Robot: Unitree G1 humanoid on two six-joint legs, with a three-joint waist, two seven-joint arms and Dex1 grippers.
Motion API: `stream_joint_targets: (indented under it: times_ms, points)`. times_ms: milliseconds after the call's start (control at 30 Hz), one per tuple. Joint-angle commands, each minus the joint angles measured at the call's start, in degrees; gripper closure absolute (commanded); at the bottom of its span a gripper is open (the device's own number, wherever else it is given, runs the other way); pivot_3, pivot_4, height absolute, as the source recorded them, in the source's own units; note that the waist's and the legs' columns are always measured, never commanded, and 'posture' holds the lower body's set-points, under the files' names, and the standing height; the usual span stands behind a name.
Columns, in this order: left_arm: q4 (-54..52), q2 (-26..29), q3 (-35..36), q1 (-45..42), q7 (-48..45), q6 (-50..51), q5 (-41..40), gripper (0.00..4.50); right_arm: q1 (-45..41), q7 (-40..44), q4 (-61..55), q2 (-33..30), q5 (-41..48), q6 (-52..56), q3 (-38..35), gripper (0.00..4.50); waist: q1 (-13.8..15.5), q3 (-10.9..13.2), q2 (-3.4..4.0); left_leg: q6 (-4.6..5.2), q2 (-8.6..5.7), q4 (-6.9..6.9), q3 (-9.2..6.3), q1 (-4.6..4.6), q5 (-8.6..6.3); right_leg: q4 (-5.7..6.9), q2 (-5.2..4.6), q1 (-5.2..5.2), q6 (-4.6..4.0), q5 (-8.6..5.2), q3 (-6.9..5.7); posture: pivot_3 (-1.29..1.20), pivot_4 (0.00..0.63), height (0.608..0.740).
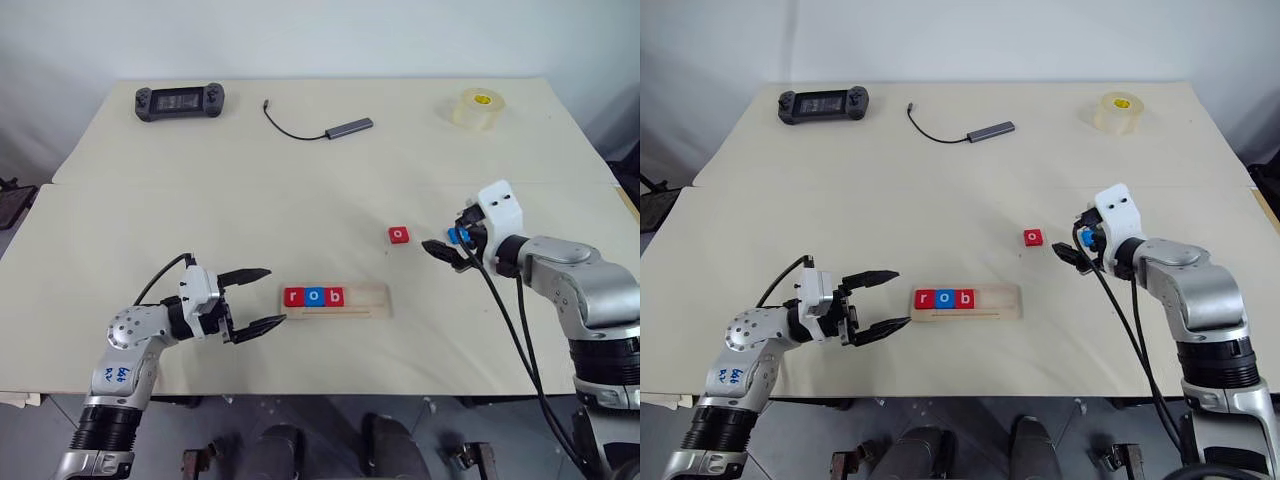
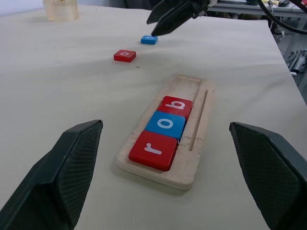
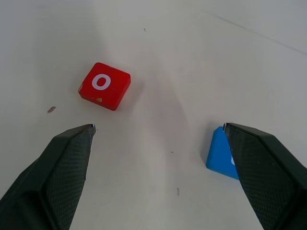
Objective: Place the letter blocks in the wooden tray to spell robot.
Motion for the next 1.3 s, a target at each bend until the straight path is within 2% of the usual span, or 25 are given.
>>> stream_joint_targets:
  times_ms: [33,833,1200,1300]
  points:
    - [-2.6,0.1,0.8,1.0,0.8,-0.7,0.0,0.00,-1.4,-1.3,-1.1,-0.1,-0.8,1.5,-0.7,0.03,-0.1,0.0,0.00,0.00,0.00,0.00,0.01,0.00,0.00,0.01,0.00,0.00,0.00,0.00,0.00,0.00,0.150,0.740]
    - [-2.2,0.5,1.1,1.1,0.7,-1.1,-0.2,0.00,-1.3,-3.6,-2.5,0.4,-1.0,4.4,-2.1,0.03,-0.2,0.0,0.00,0.00,0.01,0.00,0.03,0.00,0.00,0.01,0.02,-0.01,0.01,0.00,0.01,0.00,0.150,0.740]
    - [-2.5,0.9,1.6,1.6,0.8,-1.0,-0.3,0.00,-2.8,-5.0,-5.8,4.5,0.0,7.5,-1.4,0.03,-0.2,0.0,0.00,0.00,0.01,-0.01,0.02,0.00,0.00,0.01,0.03,-0.01,0.01,0.00,0.02,0.00,0.150,0.740]
    - [-2.7,0.7,1.5,1.6,1.1,-0.8,-0.2,0.00,-4.3,-6.2,-4.7,8.0,-0.5,7.2,0.6,0.03,-0.2,0.0,0.00,0.00,0.02,-0.01,0.02,0.00,0.00,0.01,0.04,-0.02,0.01,0.00,0.02,0.00,0.150,0.740]
